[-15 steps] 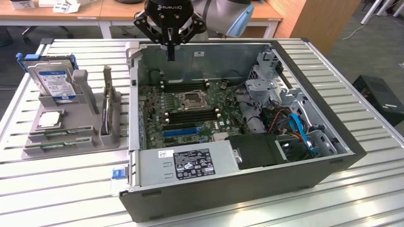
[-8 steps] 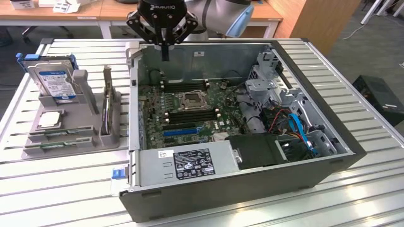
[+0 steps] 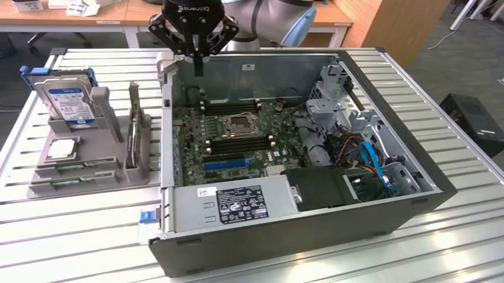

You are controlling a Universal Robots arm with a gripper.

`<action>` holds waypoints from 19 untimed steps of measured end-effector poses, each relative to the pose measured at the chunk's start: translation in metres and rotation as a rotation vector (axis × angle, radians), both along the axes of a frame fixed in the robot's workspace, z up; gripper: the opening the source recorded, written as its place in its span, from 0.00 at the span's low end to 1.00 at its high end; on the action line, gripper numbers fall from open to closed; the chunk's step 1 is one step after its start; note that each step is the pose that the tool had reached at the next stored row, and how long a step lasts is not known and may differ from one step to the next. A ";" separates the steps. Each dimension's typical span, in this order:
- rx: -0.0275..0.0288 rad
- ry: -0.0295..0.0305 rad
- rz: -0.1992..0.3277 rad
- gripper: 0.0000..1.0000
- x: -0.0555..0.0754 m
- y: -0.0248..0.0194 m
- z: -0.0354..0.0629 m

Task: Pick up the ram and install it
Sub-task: 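Reach for the ram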

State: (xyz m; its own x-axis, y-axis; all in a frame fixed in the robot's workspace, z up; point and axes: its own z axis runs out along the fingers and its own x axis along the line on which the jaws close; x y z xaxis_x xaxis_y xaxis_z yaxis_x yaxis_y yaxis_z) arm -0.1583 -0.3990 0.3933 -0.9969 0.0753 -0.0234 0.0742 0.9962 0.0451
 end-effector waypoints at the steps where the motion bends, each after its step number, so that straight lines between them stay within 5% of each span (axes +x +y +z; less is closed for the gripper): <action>1: -0.0001 0.0000 0.000 0.11 -0.002 0.0000 0.0000; 19: 0.0000 -0.0005 0.000 0.11 -0.035 -0.0001 0.0000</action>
State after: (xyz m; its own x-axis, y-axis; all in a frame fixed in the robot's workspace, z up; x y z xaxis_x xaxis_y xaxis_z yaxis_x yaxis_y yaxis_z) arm -0.1928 -0.3990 0.3933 -0.9969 0.0753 -0.0239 0.0742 0.9962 0.0451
